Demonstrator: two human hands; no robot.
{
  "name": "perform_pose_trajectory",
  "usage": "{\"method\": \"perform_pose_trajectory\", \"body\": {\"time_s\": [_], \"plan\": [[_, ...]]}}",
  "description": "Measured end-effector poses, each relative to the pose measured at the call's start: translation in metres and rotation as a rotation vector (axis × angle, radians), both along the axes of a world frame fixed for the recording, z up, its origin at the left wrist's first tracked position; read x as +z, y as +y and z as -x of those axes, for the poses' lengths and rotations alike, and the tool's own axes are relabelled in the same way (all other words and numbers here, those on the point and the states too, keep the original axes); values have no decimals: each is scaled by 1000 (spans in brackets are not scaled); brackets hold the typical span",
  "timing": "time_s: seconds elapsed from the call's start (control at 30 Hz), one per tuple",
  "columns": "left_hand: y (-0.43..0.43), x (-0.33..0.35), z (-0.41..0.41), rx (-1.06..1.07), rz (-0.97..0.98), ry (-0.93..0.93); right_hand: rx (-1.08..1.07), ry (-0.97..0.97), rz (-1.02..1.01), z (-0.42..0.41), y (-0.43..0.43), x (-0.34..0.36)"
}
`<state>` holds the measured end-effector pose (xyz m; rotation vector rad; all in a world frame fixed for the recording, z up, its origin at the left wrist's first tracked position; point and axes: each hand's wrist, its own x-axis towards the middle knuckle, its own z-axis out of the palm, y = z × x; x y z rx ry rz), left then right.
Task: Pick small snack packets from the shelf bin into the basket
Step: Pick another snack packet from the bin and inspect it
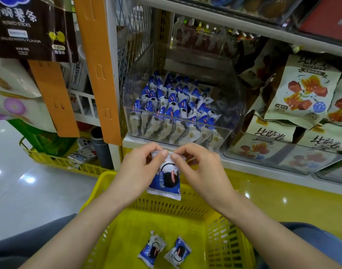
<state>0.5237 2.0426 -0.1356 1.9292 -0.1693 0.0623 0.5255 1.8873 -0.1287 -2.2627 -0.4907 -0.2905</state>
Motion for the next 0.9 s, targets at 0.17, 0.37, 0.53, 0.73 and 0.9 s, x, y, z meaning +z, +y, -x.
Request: {"method": "perform_pose_trajectory", "body": {"time_s": [0.17,0.37,0.53,0.73,0.9], "plan": [[-7,-8,5,145,-164,-96,-137,95,-151,-3,0,0],[-8,-14,13,88,-350,-194,-217,199,-263,-6,3,-2],[-15,-15,11,-29,27,147,-77,329,-400,-2,7,-2],[-11,-6,5,30,455,317,24,326,-413,-1,9,1],[-14,-5,6,11,664,409,-8,321,-333,-2,8,-1]]}}
